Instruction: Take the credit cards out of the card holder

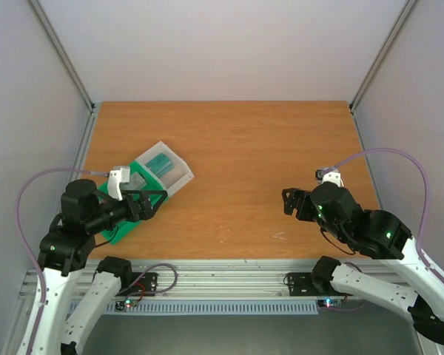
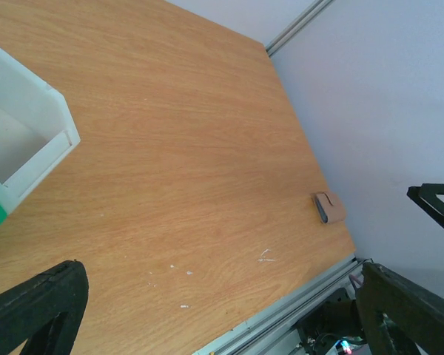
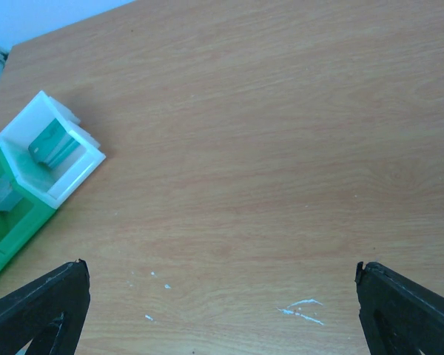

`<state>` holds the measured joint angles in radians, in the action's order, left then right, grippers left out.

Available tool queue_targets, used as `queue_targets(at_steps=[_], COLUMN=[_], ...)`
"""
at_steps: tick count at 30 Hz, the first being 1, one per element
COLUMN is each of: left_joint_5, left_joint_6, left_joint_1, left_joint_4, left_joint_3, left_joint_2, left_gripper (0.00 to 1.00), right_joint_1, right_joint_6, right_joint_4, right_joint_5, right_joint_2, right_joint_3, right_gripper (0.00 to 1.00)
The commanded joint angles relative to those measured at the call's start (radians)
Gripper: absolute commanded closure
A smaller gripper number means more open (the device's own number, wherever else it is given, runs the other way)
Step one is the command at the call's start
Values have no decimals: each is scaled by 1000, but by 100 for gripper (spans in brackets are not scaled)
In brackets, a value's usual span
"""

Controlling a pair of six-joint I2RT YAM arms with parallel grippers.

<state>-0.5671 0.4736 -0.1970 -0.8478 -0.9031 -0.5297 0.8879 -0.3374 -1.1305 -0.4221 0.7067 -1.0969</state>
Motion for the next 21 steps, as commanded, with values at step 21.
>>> queue_targets(at_steps=[21], left_joint_5=[7], left_joint_6=[-52], left_joint_1=[-2], left_joint_4=[12], left_joint_3=[36], left_joint_2=[-128], left_gripper=[1], right_joint_1=[-41], right_joint_6=[-251], right_joint_4=[-415], right_joint_5=[-457], right_joint_2=[584], right_joint_3=[-336], right_gripper=[11])
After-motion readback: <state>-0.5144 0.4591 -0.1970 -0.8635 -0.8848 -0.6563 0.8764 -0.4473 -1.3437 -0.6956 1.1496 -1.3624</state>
